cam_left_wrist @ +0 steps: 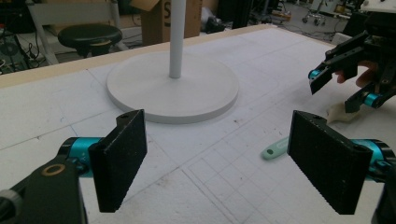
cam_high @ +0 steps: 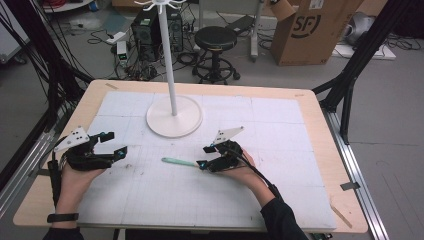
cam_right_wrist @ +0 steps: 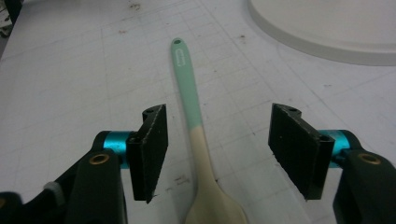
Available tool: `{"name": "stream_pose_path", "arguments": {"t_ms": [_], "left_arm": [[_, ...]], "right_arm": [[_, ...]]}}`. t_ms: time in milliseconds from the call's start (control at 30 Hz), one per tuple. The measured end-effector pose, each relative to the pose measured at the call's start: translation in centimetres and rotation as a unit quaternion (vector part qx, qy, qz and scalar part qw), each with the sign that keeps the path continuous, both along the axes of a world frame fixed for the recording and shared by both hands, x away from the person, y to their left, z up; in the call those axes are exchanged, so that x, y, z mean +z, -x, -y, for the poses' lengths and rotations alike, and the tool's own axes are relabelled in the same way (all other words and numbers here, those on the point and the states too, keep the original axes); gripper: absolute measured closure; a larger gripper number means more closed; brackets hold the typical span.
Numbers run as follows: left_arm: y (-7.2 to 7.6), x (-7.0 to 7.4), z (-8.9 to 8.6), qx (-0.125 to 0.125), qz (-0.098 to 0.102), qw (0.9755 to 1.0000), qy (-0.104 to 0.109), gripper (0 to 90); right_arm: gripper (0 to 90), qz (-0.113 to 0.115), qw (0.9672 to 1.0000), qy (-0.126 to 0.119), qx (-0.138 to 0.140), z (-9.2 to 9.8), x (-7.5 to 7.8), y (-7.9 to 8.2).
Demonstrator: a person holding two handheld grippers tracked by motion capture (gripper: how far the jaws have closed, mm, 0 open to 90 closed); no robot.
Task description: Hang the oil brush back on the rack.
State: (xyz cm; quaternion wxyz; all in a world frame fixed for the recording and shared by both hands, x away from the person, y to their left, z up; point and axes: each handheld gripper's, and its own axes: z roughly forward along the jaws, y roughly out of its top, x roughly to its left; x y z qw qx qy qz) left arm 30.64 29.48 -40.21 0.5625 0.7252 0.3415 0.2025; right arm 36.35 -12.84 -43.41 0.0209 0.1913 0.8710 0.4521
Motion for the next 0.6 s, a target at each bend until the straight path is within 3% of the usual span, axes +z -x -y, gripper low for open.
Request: {"name": "stream_pose_path", "arguments": {"t_ms": [300, 600], "left_arm": [[0.1, 0.0, 0.0, -0.001, 0.000, 1.0000, 0.001, 20.6], [0.0, 0.0, 0.1, -0.002, -0.001, 1.0000, -0.001, 20.8]], "right_arm": [[50.6, -0.007, 0.9993, 0.026, 0.024, -1.5, -0.6, -0.2], [65.0, 0.011, 0.9977, 0.051, 0.043, -1.9, -1.0, -0.2]]}}
